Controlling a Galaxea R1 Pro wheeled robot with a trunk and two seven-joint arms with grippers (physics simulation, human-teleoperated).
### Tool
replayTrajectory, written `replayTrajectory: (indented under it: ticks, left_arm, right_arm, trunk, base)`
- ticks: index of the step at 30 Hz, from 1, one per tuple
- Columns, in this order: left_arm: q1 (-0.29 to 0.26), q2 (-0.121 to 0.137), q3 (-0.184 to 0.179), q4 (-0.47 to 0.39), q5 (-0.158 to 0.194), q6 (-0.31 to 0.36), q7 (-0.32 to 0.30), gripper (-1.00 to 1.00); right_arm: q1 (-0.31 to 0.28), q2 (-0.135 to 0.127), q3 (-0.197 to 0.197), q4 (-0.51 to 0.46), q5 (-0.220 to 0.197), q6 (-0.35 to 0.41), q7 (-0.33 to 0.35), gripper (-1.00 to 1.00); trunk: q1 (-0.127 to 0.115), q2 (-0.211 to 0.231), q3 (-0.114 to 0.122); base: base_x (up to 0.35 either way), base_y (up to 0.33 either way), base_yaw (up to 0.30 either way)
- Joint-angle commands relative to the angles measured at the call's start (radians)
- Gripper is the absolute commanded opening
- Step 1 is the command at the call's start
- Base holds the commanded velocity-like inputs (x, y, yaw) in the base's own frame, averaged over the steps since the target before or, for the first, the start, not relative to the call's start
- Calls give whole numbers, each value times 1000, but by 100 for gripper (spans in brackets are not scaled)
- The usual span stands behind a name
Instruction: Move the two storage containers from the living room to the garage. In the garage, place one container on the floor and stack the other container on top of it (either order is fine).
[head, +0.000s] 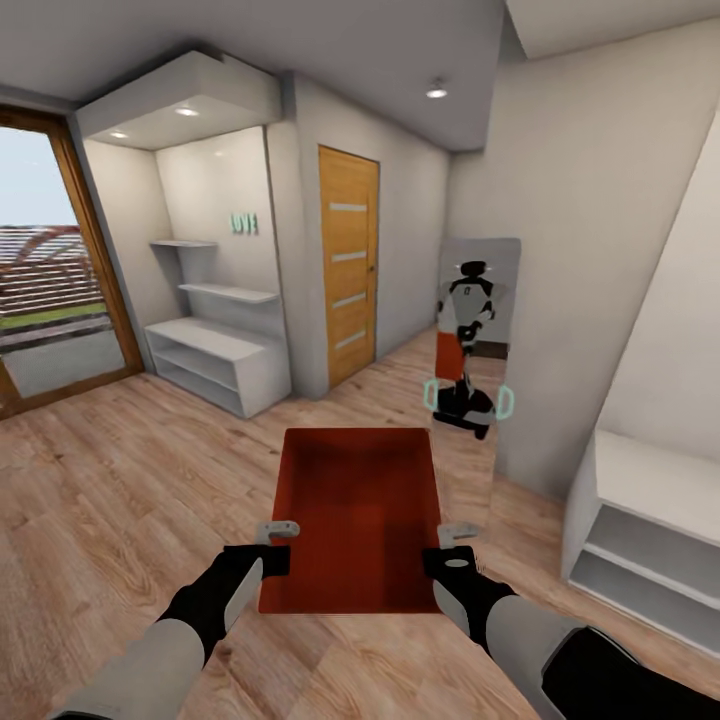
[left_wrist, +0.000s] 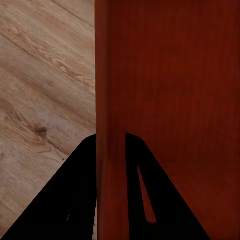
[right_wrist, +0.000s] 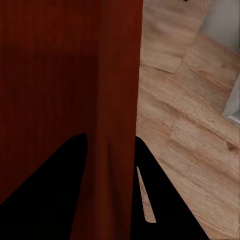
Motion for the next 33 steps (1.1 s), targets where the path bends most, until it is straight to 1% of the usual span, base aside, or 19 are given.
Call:
replayTrajectory:
  ticks: [1, 24, 33]
  left_arm:
    - [-1, -6, 0, -6, -17, -33, 13, -100]
    - [-1, -6, 0, -6, -16, -33, 13, -100]
    - [-1, -6, 0, -6, -16, -33, 12, -100]
  right_arm:
    - [0, 0, 10, 4, -27, -2, -95, -100]
    - [0, 0, 10, 4, -27, -2, -95, -100]
    - [-1, 0, 10, 4, -27, -2, -95, -100]
  trunk:
    - [1, -1, -2]
    - [1, -1, -2]
    - [1, -1, -2]
  base:
    - [322, 0, 264]
    - [322, 0, 267]
    - [322, 0, 43]
